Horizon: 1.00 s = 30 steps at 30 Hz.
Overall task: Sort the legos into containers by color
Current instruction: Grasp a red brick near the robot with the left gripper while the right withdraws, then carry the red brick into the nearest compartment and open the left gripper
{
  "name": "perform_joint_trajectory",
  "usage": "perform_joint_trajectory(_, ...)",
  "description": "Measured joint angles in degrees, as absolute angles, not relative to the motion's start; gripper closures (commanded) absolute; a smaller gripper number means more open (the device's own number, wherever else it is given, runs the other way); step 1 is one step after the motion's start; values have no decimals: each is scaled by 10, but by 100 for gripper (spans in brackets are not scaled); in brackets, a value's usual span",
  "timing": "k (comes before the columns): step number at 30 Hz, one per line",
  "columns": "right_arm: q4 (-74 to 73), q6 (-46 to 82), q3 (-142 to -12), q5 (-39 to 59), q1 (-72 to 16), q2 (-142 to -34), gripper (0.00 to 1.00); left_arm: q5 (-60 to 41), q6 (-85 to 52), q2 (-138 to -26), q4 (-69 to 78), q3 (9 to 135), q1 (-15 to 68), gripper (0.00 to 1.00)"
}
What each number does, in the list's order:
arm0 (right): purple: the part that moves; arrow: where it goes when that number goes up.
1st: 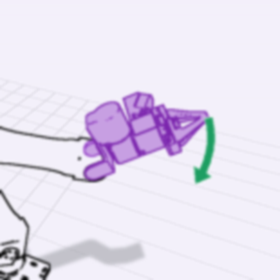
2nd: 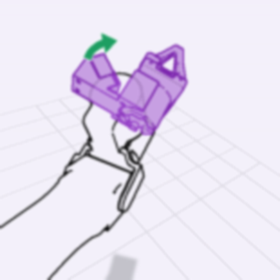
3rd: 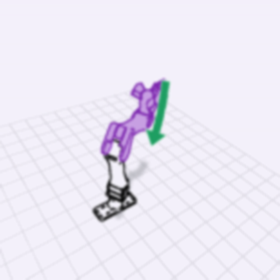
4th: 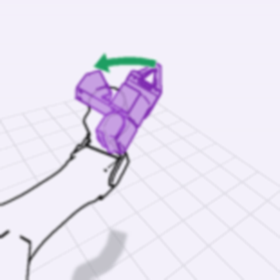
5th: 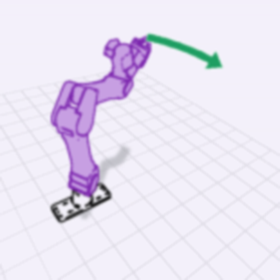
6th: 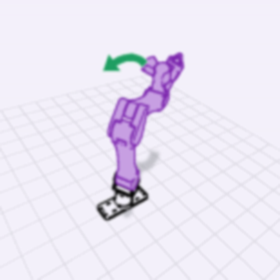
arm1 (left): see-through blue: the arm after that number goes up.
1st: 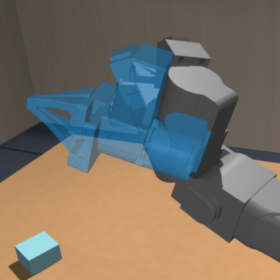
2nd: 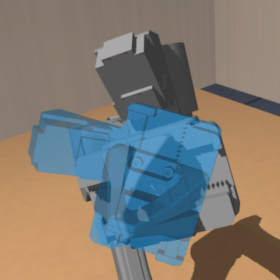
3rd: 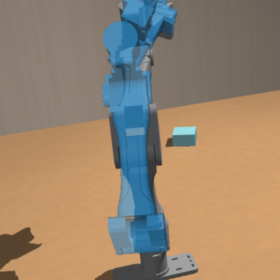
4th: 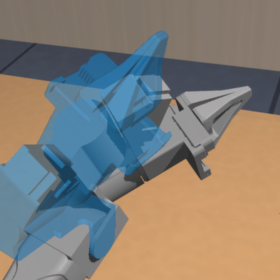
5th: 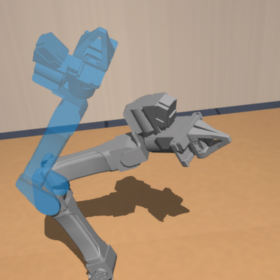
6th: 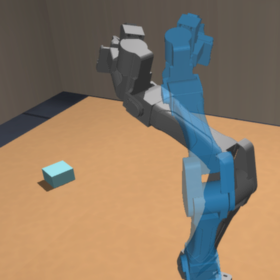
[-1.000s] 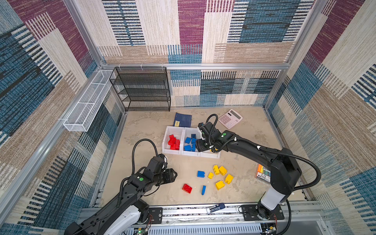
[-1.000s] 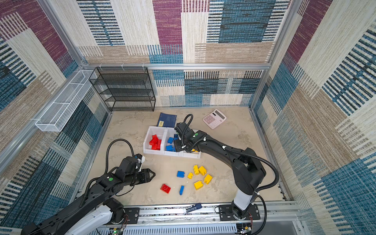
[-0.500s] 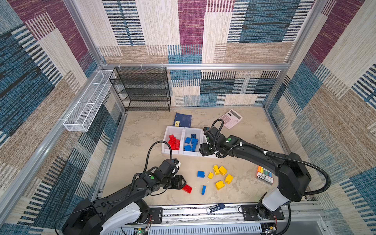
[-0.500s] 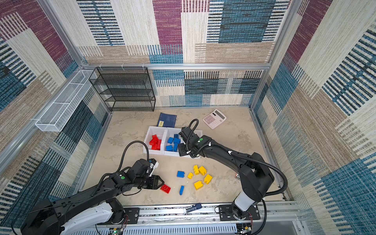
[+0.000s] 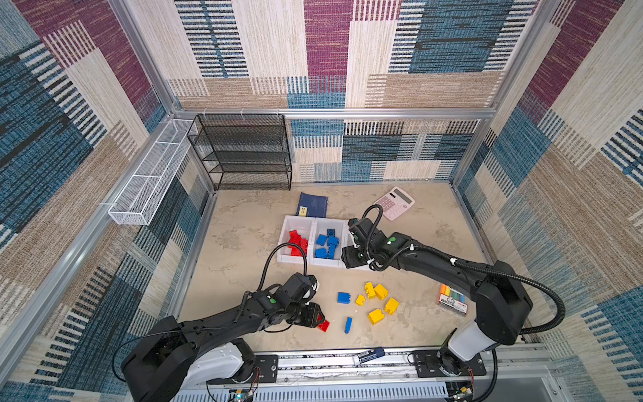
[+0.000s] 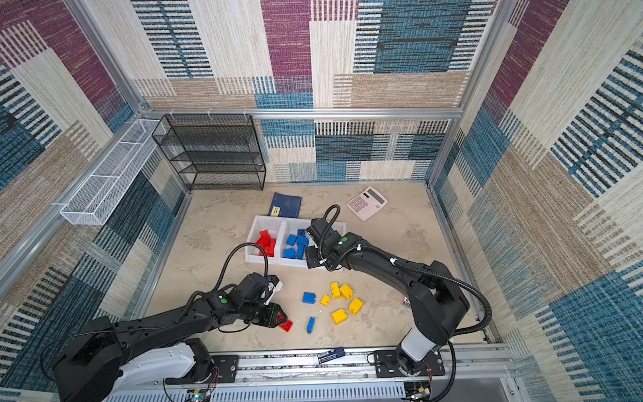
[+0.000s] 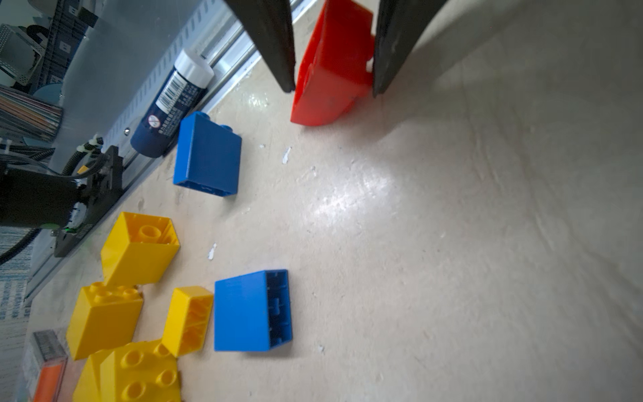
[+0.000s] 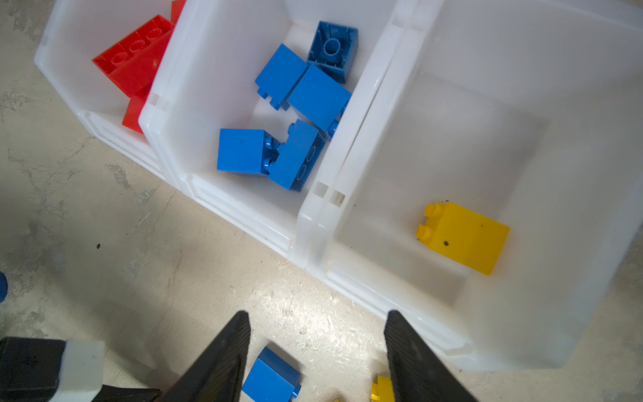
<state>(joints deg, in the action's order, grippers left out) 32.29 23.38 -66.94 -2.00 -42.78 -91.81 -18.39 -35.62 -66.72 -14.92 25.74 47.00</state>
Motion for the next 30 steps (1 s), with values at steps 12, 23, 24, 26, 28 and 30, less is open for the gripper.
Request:
perform_joint_trajectory(12, 322, 235, -669, -19, -428, -918, 36, -192, -363, -666, -127, 266, 469, 77)
perform_joint_trajectory(23, 324, 235, -663, -20, -427, -903, 36, -187, -356, -651, -154, 385, 291, 77)
perform_joint_trajectory(24, 324, 235, -661, -20, -427, -900, 36, -188, -353, -656, -157, 401, 269, 77)
perform_joint_trajectory(26, 324, 235, -657, -20, -427, -894, 36, -189, -343, -674, -164, 436, 228, 77)
perform_joint_trajectory(28, 324, 236, -651, -20, -427, -886, 37, -190, -331, -701, -168, 475, 187, 77)
perform_joint_trajectory(30, 324, 240, -644, -20, -427, -879, 36, -190, -322, -731, -176, 508, 153, 77)
